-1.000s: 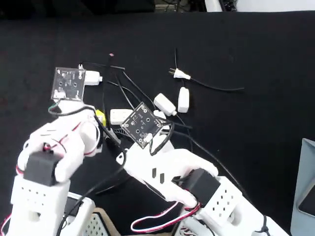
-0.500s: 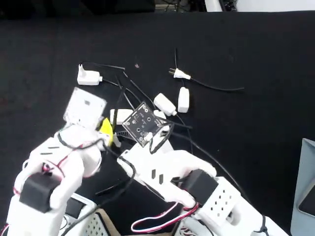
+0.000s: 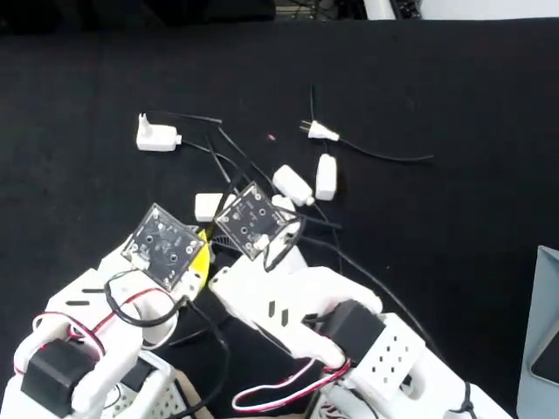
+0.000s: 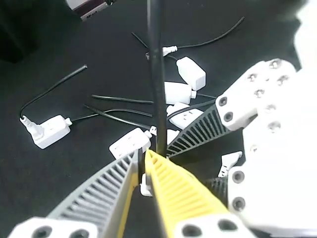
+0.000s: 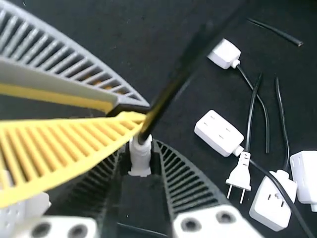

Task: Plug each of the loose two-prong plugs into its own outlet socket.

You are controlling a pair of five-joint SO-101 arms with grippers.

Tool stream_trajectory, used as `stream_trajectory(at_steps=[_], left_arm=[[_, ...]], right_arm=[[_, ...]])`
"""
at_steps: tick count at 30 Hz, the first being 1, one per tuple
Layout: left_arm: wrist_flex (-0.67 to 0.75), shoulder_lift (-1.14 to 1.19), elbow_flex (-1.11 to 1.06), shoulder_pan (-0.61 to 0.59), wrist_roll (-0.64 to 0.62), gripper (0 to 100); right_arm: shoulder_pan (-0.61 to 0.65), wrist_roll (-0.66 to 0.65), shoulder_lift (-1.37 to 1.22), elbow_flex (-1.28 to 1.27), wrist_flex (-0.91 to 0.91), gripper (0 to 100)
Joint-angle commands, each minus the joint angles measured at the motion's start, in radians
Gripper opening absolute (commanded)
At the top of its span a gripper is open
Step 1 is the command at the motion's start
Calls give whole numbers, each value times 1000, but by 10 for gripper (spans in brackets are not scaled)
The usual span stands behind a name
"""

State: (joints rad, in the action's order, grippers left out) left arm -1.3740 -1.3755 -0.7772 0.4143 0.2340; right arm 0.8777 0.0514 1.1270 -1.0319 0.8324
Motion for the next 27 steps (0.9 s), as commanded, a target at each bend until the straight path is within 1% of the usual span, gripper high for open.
stream_trajectory(at_steps=[1,4,7,9,11,12,14,17,20,24,27], left_arm=[[-9,-3,13,-25,6,45],[9,5,19,-153,9,45],[51,25,15,-286,11,52],[64,75,19,-348,11,113],[74,166,22,-381,11,185],[91,215,22,-384,11,202],[135,331,31,-387,14,192],[190,522,81,-383,83,189],[192,709,174,-381,201,191],[146,922,289,-349,411,245],[150,1049,372,-343,488,263]], right_arm=[[8,9,13,10,-18,11],[-41,9,13,-4,-25,11],[-158,9,8,-5,-23,11],[-241,9,5,-5,-25,11],[-299,9,5,-5,-25,11],[-318,9,5,-5,-25,11],[-339,9,4,-10,-25,11],[-342,9,4,-39,-44,11],[-388,2,4,-76,-95,11],[-471,0,4,-82,-118,11],[-499,0,4,-79,-118,11]])
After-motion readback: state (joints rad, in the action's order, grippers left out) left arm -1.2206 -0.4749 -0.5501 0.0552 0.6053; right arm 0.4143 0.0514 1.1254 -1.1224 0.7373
